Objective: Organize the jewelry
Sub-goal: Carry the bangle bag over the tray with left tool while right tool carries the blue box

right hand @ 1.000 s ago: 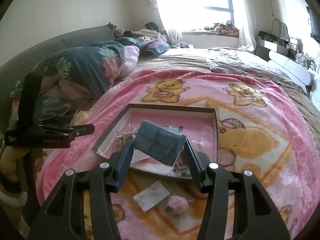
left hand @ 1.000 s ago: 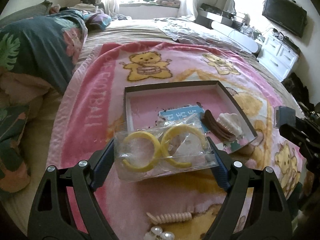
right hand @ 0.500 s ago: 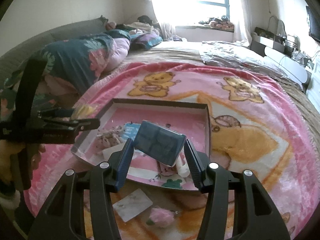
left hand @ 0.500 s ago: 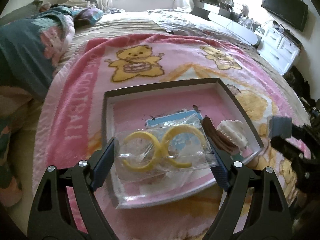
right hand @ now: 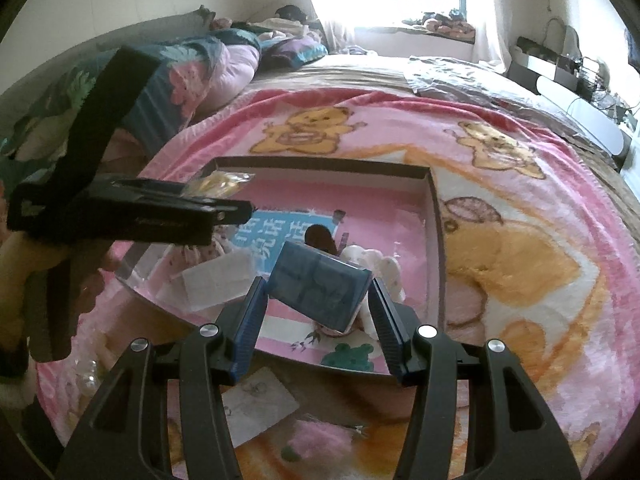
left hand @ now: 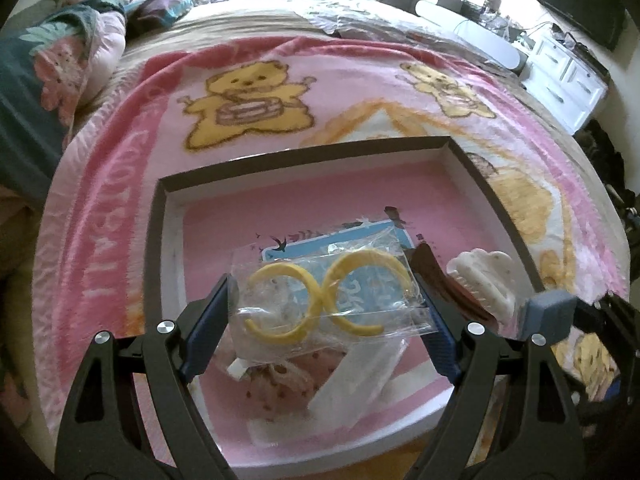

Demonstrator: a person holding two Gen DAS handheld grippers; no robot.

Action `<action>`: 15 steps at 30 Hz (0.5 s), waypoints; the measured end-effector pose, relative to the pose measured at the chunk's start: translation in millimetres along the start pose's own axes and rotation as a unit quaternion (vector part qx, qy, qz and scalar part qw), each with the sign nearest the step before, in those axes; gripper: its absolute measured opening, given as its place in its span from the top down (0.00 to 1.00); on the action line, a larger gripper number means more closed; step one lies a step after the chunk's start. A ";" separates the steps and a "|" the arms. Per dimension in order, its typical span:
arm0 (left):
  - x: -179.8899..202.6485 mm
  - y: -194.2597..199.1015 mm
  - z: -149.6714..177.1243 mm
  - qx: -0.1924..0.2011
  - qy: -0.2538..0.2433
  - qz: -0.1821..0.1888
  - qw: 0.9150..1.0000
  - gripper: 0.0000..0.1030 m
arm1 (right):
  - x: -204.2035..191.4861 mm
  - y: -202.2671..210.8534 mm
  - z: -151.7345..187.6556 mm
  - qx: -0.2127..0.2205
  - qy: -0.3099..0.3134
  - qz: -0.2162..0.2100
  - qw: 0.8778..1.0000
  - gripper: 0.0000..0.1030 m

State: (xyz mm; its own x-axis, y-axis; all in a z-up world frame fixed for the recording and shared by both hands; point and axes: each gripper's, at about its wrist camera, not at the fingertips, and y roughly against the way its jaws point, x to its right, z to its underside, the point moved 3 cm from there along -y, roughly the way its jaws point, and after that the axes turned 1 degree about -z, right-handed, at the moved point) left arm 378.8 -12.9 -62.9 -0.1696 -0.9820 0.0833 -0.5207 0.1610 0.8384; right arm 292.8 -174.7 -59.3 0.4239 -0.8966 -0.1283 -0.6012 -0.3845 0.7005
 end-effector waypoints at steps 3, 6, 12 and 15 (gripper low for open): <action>-4.3 -9.2 -2.7 -0.008 0.007 0.000 1.000 0.25 | -3.9 -6.4 0.7 -0.006 0.005 -0.003 1.000 0.51; -7.8 -15.2 -3.0 -0.014 0.010 -0.001 1.000 0.24 | -8.3 -13.1 -0.2 -0.012 0.011 -0.007 1.000 0.51; -12.5 -17.8 -0.6 -0.018 0.015 -0.001 1.000 0.24 | -15.9 -25.1 1.3 -0.027 0.021 -0.013 0.999 0.50; -13.7 -17.4 -0.1 -0.018 0.015 -0.003 1.000 0.23 | -19.9 -30.6 2.0 -0.034 0.026 -0.013 0.999 0.50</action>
State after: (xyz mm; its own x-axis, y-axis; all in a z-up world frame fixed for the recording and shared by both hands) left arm 390.3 -2.2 -78.6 -0.1414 -0.9856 0.0930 -0.4909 0.1514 0.8580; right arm 301.3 -145.6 -79.6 0.4744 -0.8732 -0.1119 -0.5431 -0.3903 0.7434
